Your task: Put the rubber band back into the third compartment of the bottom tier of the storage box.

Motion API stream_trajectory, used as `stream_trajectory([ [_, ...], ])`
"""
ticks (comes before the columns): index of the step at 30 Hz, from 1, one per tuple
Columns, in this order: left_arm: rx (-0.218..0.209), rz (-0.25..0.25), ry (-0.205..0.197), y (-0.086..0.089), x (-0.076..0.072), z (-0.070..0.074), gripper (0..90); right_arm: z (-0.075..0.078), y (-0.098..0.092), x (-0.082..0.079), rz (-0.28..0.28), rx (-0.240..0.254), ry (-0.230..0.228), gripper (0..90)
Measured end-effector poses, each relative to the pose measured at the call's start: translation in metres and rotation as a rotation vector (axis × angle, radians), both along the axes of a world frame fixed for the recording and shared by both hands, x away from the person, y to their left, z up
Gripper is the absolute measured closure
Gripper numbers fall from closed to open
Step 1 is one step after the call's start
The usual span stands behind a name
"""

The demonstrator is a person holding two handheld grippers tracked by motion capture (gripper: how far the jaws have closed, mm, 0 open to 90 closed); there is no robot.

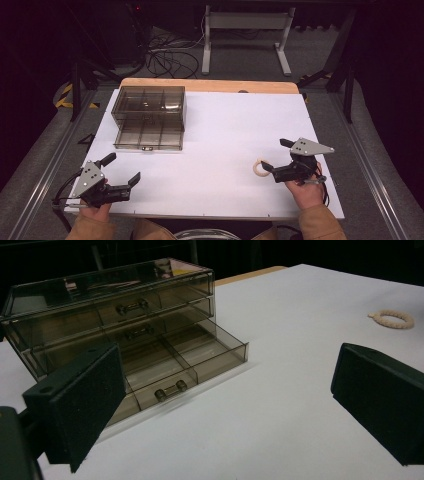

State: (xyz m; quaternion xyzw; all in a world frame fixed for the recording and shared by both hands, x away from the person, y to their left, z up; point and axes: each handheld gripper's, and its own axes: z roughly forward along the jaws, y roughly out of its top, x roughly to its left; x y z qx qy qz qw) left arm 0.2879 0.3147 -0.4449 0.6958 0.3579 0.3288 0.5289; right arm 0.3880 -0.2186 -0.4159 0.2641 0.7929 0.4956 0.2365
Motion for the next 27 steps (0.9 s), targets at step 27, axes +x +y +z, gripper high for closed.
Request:
stream_trajectory([
  [27,-0.005,0.007,0.002,0.001,0.001,0.000,1.9,0.007,0.000,0.012,-0.014,-0.032,0.041,8.1],
])
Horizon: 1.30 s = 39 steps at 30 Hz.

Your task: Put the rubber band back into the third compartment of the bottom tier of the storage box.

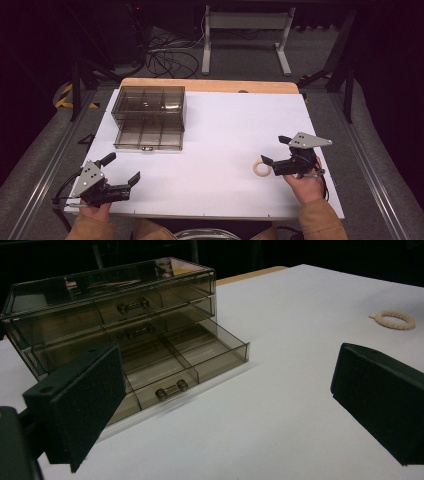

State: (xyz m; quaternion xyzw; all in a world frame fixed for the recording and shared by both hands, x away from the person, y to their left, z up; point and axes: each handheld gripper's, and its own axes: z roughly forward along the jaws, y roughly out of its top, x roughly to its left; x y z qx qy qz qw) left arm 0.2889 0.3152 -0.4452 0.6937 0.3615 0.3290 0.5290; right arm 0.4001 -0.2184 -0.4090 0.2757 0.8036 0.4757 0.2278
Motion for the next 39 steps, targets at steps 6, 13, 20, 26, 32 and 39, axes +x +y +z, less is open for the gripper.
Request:
stream_trajectory([
  [6,0.002,0.000,0.000,0.000,0.000,0.000,1.9,0.003,0.004,0.006,0.010,-0.076,0.084,13.6],
  [13,0.000,-0.001,0.003,0.000,0.000,0.000,2.0,-0.001,0.006,0.015,0.004,-0.116,0.178,19.4],
  [20,0.000,0.000,0.003,0.000,0.000,0.000,2.0,-0.008,0.010,0.023,-0.012,-0.176,0.262,25.5],
  [26,0.003,-0.004,0.005,0.000,0.000,0.000,2.0,-0.014,0.016,0.026,-0.026,-0.250,0.306,31.4],
  [32,0.001,-0.002,0.006,0.000,0.001,0.000,2.1,-0.020,0.021,0.030,-0.048,-0.315,0.337,37.9],
  [39,0.003,-0.002,0.005,0.000,0.000,0.000,2.2,-0.024,0.024,0.032,-0.061,-0.364,0.363,47.1],
])
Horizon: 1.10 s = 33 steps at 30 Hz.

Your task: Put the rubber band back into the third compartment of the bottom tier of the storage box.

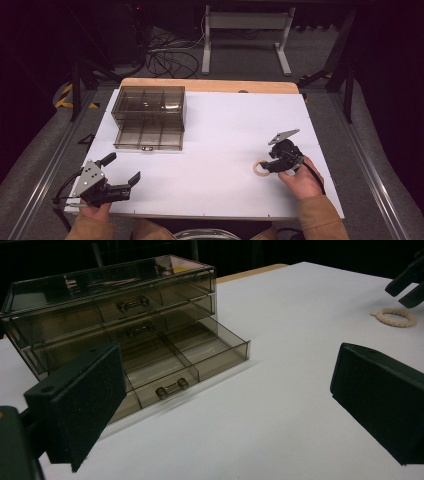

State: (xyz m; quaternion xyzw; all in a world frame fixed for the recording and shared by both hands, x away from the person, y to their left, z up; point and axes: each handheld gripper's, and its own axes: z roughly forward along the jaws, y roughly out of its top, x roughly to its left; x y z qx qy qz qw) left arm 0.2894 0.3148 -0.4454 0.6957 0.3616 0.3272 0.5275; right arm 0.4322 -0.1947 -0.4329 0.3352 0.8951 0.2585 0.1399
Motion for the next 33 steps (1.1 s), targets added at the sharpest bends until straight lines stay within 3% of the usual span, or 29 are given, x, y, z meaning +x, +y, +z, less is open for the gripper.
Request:
stream_trajectory([
  [8,-0.001,0.002,0.000,0.000,0.000,0.000,2.3,-0.004,0.002,0.003,-0.017,-0.043,0.032,59.5],
  [13,0.001,0.003,0.000,0.000,0.000,0.000,2.3,-0.007,0.005,0.005,-0.033,-0.076,0.024,67.4],
  [33,0.000,0.002,-0.002,0.000,0.000,0.000,2.3,-0.014,0.003,0.012,-0.089,-0.064,0.068,84.4],
])
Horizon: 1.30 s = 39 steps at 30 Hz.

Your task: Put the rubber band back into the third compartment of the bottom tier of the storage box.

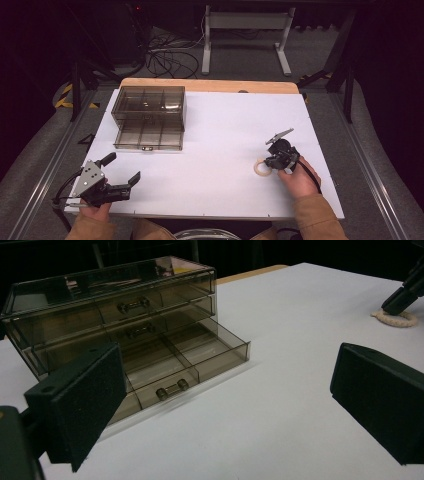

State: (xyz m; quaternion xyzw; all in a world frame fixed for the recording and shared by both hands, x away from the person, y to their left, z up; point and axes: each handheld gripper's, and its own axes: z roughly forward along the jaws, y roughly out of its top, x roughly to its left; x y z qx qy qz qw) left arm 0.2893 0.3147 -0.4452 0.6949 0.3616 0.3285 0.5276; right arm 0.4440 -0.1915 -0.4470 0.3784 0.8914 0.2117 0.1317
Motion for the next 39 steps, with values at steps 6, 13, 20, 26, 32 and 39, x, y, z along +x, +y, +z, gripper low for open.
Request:
stream_trajectory([
  [6,0.000,0.000,0.000,0.000,0.000,0.000,2.3,0.000,0.000,0.000,-0.005,0.001,0.000,85.2],
  [13,-0.001,0.000,-0.001,0.000,0.000,0.000,2.3,0.000,0.001,-0.001,-0.006,0.000,-0.009,85.7],
  [20,-0.001,0.002,-0.002,0.000,0.000,0.000,2.3,0.006,-0.001,-0.005,0.000,0.029,-0.049,86.0],
  [26,-0.002,0.003,-0.001,0.000,0.000,0.000,2.4,0.014,-0.003,-0.010,0.020,0.069,-0.111,86.0],
  [32,-0.001,0.004,-0.003,0.000,0.000,0.000,2.4,0.020,-0.005,-0.016,0.026,0.115,-0.169,86.0],
  [39,0.001,0.005,-0.005,0.000,0.000,0.000,2.4,0.028,-0.008,-0.022,0.041,0.168,-0.234,85.9],
])
